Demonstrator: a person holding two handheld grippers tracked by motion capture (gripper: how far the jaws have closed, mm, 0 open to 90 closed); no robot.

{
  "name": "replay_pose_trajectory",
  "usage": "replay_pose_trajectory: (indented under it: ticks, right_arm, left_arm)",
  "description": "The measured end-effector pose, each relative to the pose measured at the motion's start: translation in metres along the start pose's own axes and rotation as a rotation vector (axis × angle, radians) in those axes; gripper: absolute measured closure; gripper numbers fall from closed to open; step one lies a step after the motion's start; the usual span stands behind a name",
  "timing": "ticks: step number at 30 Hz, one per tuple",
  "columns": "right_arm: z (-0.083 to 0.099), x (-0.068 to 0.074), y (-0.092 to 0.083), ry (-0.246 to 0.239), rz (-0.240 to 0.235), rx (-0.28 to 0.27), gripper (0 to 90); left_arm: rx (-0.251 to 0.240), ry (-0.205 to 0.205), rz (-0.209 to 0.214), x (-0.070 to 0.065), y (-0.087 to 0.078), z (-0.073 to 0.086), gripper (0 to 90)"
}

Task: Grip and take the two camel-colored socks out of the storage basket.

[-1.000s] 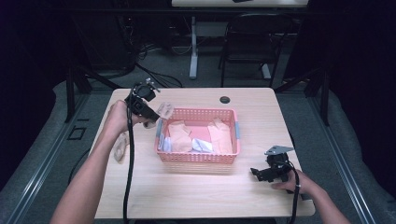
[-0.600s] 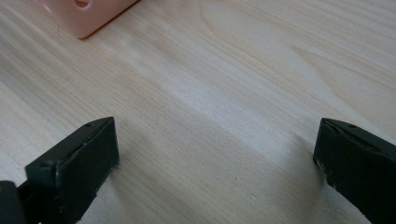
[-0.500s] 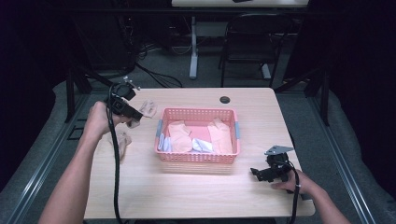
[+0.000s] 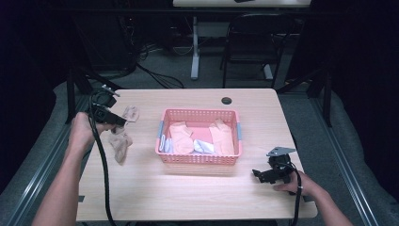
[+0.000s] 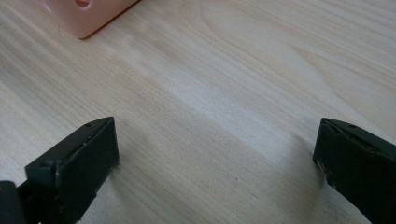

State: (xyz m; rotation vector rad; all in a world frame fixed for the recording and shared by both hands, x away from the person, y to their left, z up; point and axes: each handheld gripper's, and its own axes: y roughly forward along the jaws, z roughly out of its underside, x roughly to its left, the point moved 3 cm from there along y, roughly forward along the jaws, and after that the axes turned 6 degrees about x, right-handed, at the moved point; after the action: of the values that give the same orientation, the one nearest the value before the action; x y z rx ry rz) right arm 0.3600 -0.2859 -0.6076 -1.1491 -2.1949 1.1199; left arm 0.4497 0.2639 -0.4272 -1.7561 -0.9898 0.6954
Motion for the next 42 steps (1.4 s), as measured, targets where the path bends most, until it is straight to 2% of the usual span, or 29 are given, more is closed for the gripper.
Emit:
replay_pose_trajectory:
  ticks: [7,15,17,19,21,22,24,26,28,31,32,35,37,39,42]
  right_arm:
    - [0.000,0.000,0.000,0.000,-0.003,0.002,0.0]
    - [0.000,0.000,0.000,0.001,-0.002,0.001,0.0]
    - [0.000,0.000,0.000,0.003,-0.003,-0.002,0.0]
    - [0.000,0.000,0.000,0.003,-0.004,-0.001,0.0]
    - [0.000,0.000,0.000,0.002,-0.004,-0.002,0.0]
    - [0.000,0.000,0.000,0.003,-0.004,-0.002,0.0]
    - [0.000,0.000,0.000,0.003,-0.004,-0.001,0.0]
    - [0.000,0.000,0.000,0.003,-0.004,-0.001,0.0]
    - [0.000,0.000,0.000,0.003,-0.004,-0.001,0.0]
    - [0.000,0.000,0.000,0.003,-0.003,-0.002,0.0]
    - [0.000,0.000,0.000,0.003,-0.003,-0.003,0.0]
    - [0.000,0.000,0.000,0.003,-0.004,-0.002,0.0]
    - [0.000,0.001,0.000,0.003,-0.004,-0.001,0.0]
    - [0.000,0.001,0.000,0.003,-0.003,-0.001,0.0]
    - [0.000,0.001,0.000,0.003,-0.003,-0.002,0.0]
  left_arm:
    - [0.044,-0.056,0.011,0.015,0.024,0.020,78.0]
    - [0.083,-0.122,0.037,0.024,0.063,0.040,78.0]
    - [0.091,-0.129,0.030,0.025,0.071,0.044,78.0]
    - [0.086,-0.150,0.050,0.027,0.080,0.049,77.8]
    - [0.106,-0.153,0.042,0.029,0.087,0.053,77.7]
    - [0.101,-0.167,0.049,0.029,0.091,0.055,77.6]
    - [0.099,-0.188,0.036,0.031,0.096,0.058,76.2]
    - [0.101,-0.210,0.030,0.031,0.098,0.062,69.9]
    - [0.084,-0.236,0.019,0.032,0.097,0.066,56.4]
    - [0.058,-0.250,-0.010,0.031,0.088,0.073,31.9]
    - [0.048,-0.256,-0.021,0.030,0.085,0.077,26.6]
    - [0.013,-0.266,-0.037,0.024,0.075,0.091,16.0]
    - [0.006,-0.272,-0.045,0.019,0.072,0.100,12.6]
    - [0.008,-0.265,-0.058,0.013,0.072,0.112,8.3]
    - [0.017,-0.267,-0.055,0.005,0.080,0.128,1.7]
